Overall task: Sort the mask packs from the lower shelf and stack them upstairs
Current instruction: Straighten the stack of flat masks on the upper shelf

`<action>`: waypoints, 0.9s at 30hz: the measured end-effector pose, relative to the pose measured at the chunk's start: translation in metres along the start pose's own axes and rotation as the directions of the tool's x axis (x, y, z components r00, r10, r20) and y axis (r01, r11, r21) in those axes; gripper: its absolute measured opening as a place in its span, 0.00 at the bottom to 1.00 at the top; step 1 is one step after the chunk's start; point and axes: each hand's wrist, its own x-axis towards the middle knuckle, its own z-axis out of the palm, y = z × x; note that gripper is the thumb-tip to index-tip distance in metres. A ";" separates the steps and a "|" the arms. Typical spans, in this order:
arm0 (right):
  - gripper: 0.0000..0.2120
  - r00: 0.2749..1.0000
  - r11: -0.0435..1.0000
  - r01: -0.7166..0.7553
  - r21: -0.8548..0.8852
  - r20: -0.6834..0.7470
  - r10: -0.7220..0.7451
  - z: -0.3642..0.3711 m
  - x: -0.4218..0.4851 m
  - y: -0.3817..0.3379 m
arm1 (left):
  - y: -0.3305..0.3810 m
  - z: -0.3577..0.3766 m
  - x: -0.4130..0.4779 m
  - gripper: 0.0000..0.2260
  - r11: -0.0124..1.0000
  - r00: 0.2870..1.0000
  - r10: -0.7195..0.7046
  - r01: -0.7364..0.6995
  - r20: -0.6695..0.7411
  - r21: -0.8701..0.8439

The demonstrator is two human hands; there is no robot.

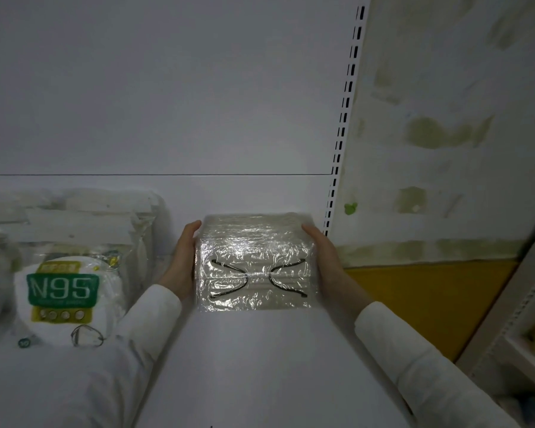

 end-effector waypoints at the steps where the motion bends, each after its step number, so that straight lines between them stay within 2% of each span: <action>1: 0.49 1.000 0.999 -0.022 0.029 -0.004 0.022 -0.001 0.002 0.002 | -0.001 -0.002 -0.001 0.20 1.000 1.000 -0.026 0.026 0.002 0.004; 4: 0.53 0.994 0.987 -0.101 0.122 0.043 0.097 -0.001 -0.002 0.005 | 0.000 -0.003 -0.006 0.23 0.998 0.998 -0.064 0.064 -0.003 -0.005; 8: 0.59 0.989 0.987 -0.121 0.110 0.098 0.111 0.005 -0.006 0.006 | 0.005 -0.003 -0.016 0.31 0.994 0.994 -0.109 0.110 0.012 -0.022; 9: 0.57 0.992 0.989 -0.100 0.110 0.092 0.090 0.005 -0.008 0.003 | 0.006 -0.002 -0.017 0.31 0.993 0.993 -0.114 0.114 0.009 -0.021; 12: 0.39 0.997 0.993 -0.070 0.096 0.033 0.067 0.007 -0.015 -0.004 | 0.006 -0.003 -0.017 0.30 0.991 0.989 -0.136 0.136 0.050 0.004; 16: 0.29 0.990 0.981 -0.137 0.136 0.056 0.131 -0.002 -0.017 -0.003 | 0.003 -0.008 -0.015 0.24 0.989 0.988 -0.144 0.142 0.059 0.030; 18: 0.31 0.986 0.978 -0.157 0.134 0.068 0.149 -0.002 -0.018 -0.002 | 0.003 -0.010 -0.014 0.22 0.989 0.989 -0.142 0.141 0.040 0.032; 21: 0.48 0.984 0.981 -0.176 0.075 0.003 0.177 0.003 -0.018 0.001 | 0.001 -0.008 -0.012 0.20 0.989 0.991 -0.134 0.132 0.018 0.065; 23: 0.57 0.986 0.985 -0.163 0.062 0.032 0.162 0.008 -0.023 0.000 | 0.001 -0.005 -0.016 0.20 0.986 0.991 -0.133 0.133 -0.005 0.099; 24: 0.57 0.987 0.986 -0.158 0.050 0.049 0.155 0.010 -0.026 -0.001 | 0.003 -0.003 -0.019 0.22 0.988 0.993 -0.118 0.117 0.004 0.098; 27: 0.41 0.991 0.990 -0.136 0.030 0.002 0.136 0.012 -0.032 -0.002 | 0.007 -0.001 -0.026 0.29 0.987 0.992 -0.126 0.126 -0.007 0.101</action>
